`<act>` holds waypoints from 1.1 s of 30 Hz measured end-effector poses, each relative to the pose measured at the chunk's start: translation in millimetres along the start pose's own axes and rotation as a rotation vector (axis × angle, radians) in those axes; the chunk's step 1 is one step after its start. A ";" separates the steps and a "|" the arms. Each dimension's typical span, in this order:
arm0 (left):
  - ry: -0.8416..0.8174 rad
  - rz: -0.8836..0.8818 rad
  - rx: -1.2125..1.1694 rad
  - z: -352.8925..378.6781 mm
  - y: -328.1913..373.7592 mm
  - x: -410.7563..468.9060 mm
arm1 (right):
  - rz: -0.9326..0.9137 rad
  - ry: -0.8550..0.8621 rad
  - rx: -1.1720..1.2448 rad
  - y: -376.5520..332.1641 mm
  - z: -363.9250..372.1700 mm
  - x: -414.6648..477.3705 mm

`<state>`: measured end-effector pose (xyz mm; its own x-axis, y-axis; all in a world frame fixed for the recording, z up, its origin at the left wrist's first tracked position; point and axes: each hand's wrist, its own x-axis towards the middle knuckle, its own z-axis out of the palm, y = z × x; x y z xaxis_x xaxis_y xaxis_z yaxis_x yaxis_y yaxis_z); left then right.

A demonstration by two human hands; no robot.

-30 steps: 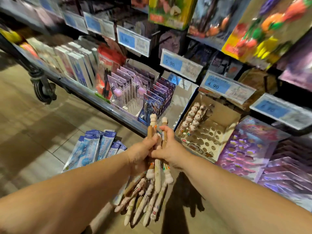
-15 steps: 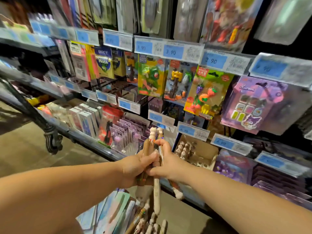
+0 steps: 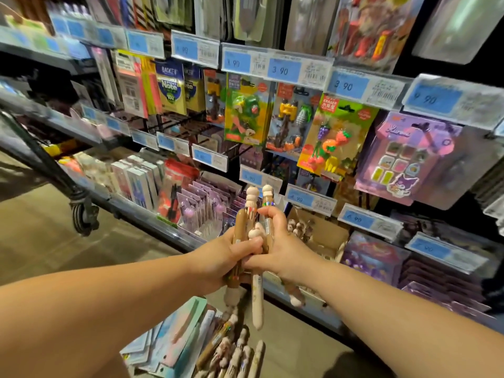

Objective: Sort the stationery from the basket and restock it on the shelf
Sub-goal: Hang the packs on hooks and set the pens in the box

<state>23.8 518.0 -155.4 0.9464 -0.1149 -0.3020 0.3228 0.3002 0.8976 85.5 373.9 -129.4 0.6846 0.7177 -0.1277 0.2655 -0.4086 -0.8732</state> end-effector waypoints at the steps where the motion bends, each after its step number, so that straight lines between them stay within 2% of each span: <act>1: 0.013 0.013 0.007 0.7 0.8 -1.1 | -0.007 0.010 0.001 -2.1 -0.9 -0.8; 10: 0.162 0.094 -0.036 -6.1 9.1 -4.4 | -0.021 0.049 -0.026 -15.5 -7.7 -2.4; 16: 0.289 0.108 -0.101 -7.9 18.0 -0.5 | -0.028 0.053 0.107 -20.2 -3.6 -2.2; 22: 0.208 0.113 -0.098 -6.6 21.9 -1.3 | -0.040 -0.032 0.168 -22.7 -5.0 -2.5; 29: 0.080 0.071 -0.062 -15.2 28.6 -0.3 | -0.043 -0.069 0.120 -22.1 -13.5 -5.5; 33: 0.095 0.093 -0.006 -15.9 30.0 -1.1 | -0.046 -0.076 0.106 -19.1 -13.6 -4.1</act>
<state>32.6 542.3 -133.3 0.9690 0.0038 -0.2471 0.2337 0.3115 0.9211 86.9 371.0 -105.8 0.6191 0.7764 -0.1180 0.2191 -0.3151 -0.9234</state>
